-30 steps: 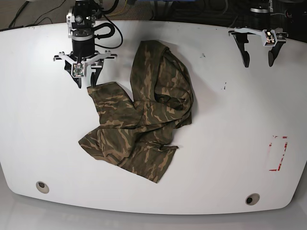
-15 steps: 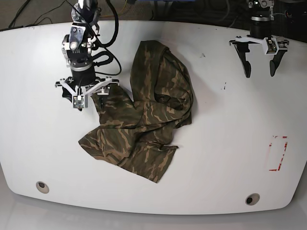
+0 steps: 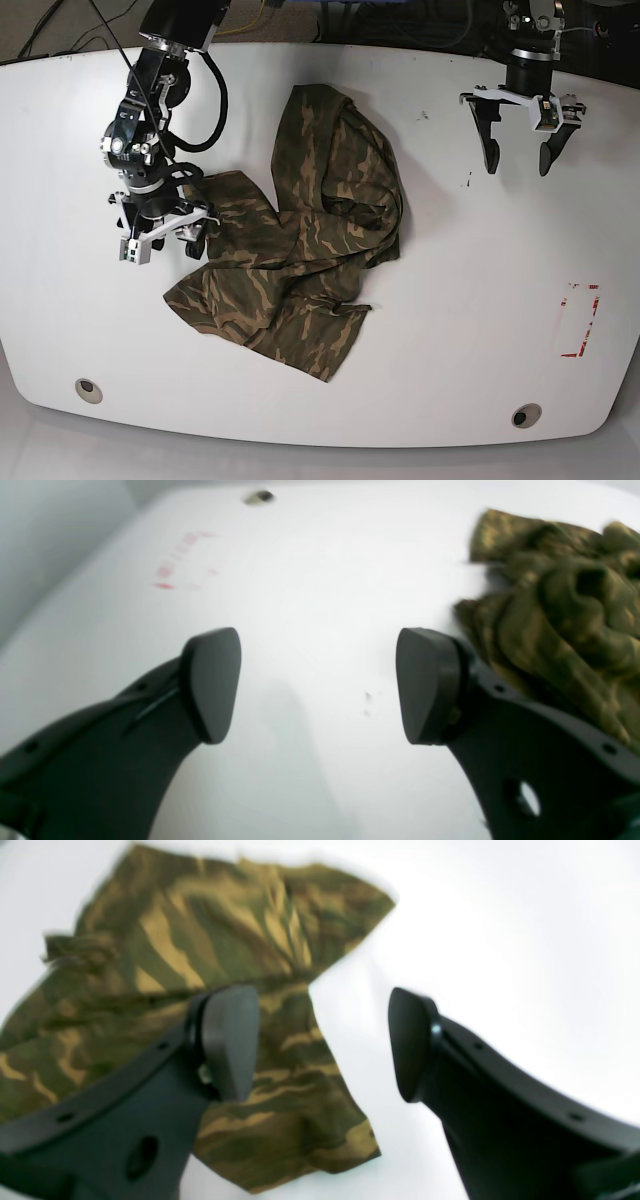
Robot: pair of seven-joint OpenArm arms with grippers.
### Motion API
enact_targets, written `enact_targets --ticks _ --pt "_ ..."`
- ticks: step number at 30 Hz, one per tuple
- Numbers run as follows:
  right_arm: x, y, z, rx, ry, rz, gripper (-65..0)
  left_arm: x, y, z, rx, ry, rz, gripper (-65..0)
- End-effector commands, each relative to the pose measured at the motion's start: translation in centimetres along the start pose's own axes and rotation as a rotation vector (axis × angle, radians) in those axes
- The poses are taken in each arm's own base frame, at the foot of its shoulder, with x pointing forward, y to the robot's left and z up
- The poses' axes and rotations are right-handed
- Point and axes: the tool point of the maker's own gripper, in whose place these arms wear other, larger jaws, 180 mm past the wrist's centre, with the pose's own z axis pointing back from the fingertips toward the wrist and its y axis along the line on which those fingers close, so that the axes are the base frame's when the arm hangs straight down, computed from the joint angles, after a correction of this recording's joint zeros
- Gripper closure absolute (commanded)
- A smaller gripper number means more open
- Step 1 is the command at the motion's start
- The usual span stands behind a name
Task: Layout the t-shirt on the table in an organized manner, then fold the t-shirt properly
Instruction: 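Move the right gripper down toward the edge of the camouflage shirt, then close the right gripper on the shirt edge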
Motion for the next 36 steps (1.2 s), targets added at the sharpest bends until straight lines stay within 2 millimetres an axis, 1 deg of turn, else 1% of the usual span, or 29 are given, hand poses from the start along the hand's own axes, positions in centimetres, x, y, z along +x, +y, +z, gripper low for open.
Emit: enact_targets --ticks 1,9,11,13,15,18,25,27,29,36 --pt "1.7 -0.2 -1.0 0.052 -0.036 -0.047 -39.1 1.3 0.3 -0.7 0.007 -0.035 -0.009 -45.7" --pt "0.2 -1.1 -3.4 0.145 0.034 -0.204 -39.1 1.3 0.4 -1.6 0.010 -0.021 -0.007 -45.7" --pt "0.2 -1.5 -3.8 0.158 0.043 -0.234 -39.1 1.4 0.4 -1.8 0.010 -0.018 -0.007 -45.7" --pt "-0.5 -2.0 -4.4 0.169 0.070 -0.282 -39.1 1.2 0.4 -1.9 0.011 -0.006 -0.006 -45.7" --pt "-0.8 -2.4 -4.9 0.178 0.086 -0.311 -39.1 1.1 0.4 -2.1 0.011 0.002 -0.007 -45.7" --pt "-1.0 -2.6 -5.4 0.180 0.099 -0.331 -39.1 1.0 0.4 -2.1 0.011 0.005 -0.007 -45.7" --pt "-1.8 -2.2 -6.1 0.200 0.125 -0.338 -39.1 1.0 0.4 -2.1 0.011 0.006 -0.007 -45.7" --pt "-1.9 -1.7 -6.3 0.212 0.132 -0.335 -39.1 1.0 0.4 -2.1 0.011 0.006 -0.007 -45.7" --pt "-2.3 -0.3 -6.6 0.237 0.146 -0.324 -39.1 1.0 0.4 -2.1 0.011 0.006 -0.007 -45.7" --pt "-3.3 2.8 -6.8 0.293 0.181 -0.294 -39.1 1.1 0.4 -2.2 0.012 0.003 -0.007 -45.7"
